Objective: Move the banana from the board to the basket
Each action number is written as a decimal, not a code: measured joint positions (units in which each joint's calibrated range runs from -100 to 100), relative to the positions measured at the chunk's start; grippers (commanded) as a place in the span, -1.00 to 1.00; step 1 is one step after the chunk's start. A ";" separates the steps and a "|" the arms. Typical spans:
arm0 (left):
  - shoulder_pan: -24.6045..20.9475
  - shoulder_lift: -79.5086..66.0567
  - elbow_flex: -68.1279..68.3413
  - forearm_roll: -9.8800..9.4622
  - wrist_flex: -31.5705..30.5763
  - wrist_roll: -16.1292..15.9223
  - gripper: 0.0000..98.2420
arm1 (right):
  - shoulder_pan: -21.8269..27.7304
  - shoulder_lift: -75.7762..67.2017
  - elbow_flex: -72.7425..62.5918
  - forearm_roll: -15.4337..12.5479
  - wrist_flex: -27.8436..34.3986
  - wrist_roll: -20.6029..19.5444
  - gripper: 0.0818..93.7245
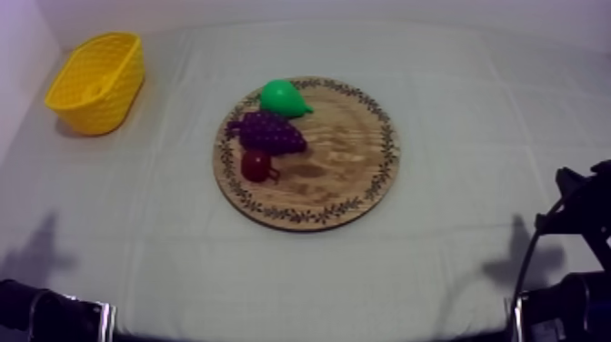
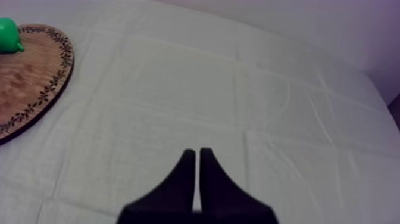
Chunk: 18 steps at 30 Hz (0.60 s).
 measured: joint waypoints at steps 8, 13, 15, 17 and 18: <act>-0.04 -7.72 16.98 -0.16 -7.38 0.86 -1.00 | 0.00 0.00 0.00 0.00 0.00 0.00 -0.99; 0.53 -13.32 26.23 0.71 -8.63 -0.76 -1.00 | 0.00 0.00 0.00 0.00 0.00 0.00 -0.99; 0.63 -14.73 28.86 2.06 -8.26 -2.44 -1.00 | 0.00 0.00 0.00 0.00 0.00 0.00 -0.99; 0.41 -15.53 30.73 3.26 -7.96 -4.37 -1.00 | 0.00 0.00 0.00 0.00 0.00 0.00 -0.99; 0.24 -15.63 31.26 3.54 -7.88 -4.92 -1.00 | 0.00 0.00 0.00 0.00 0.00 0.00 -0.99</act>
